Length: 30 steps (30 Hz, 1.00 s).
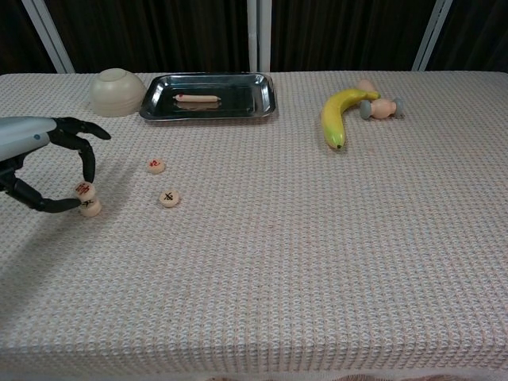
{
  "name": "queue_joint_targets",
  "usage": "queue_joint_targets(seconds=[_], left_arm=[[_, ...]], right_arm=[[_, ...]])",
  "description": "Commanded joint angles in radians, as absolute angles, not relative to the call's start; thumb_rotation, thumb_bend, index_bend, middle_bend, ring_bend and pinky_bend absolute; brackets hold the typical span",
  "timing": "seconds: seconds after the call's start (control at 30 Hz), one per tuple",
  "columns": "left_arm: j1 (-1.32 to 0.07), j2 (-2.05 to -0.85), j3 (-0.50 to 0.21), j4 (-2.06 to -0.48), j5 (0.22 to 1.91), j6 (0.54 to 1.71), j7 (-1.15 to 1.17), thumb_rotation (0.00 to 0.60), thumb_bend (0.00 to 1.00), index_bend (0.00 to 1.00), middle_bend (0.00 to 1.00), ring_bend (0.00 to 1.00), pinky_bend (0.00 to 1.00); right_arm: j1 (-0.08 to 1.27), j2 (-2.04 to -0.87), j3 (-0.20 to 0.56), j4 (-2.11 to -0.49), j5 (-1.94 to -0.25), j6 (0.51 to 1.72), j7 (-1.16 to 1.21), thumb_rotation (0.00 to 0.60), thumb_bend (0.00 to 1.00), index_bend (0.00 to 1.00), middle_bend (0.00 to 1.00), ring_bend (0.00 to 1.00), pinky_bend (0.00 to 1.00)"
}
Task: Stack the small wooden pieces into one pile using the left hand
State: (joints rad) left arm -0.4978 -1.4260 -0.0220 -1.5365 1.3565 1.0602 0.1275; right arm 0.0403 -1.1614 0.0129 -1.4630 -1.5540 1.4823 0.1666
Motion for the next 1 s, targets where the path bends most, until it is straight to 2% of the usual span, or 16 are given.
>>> queue_joint_targets(seconds=[0.03, 0.5, 1.0], left_arm=[[-0.495, -1.448, -0.017, -1.503, 1.357, 1.052, 0.104, 0.6, 0.26, 0.49, 0.09, 0.0, 0.0], [-0.488, -1.473, -0.023, -1.448, 1.374, 1.058, 0.056, 0.6, 0.26, 0.49, 0.09, 0.0, 0.0], [-0.487, -1.464, -0.024, -1.457, 1.38, 1.053, 0.049, 0.6, 0.26, 0.42, 0.09, 0.0, 0.0]], right_arm=[[0.04, -1.161, 0.011, -1.469, -1.558, 1.485, 0.161, 0.6, 0.0, 0.0, 0.0, 0.0, 0.0], [0.04, -1.161, 0.012, -1.479, -1.555, 1.484, 0.145, 0.6, 0.0, 0.0, 0.0, 0.0, 0.0], [0.038, -1.162, 0.013, -1.474, -1.549, 1.485, 0.148, 0.6, 0.0, 0.0, 0.0, 0.0, 0.0]])
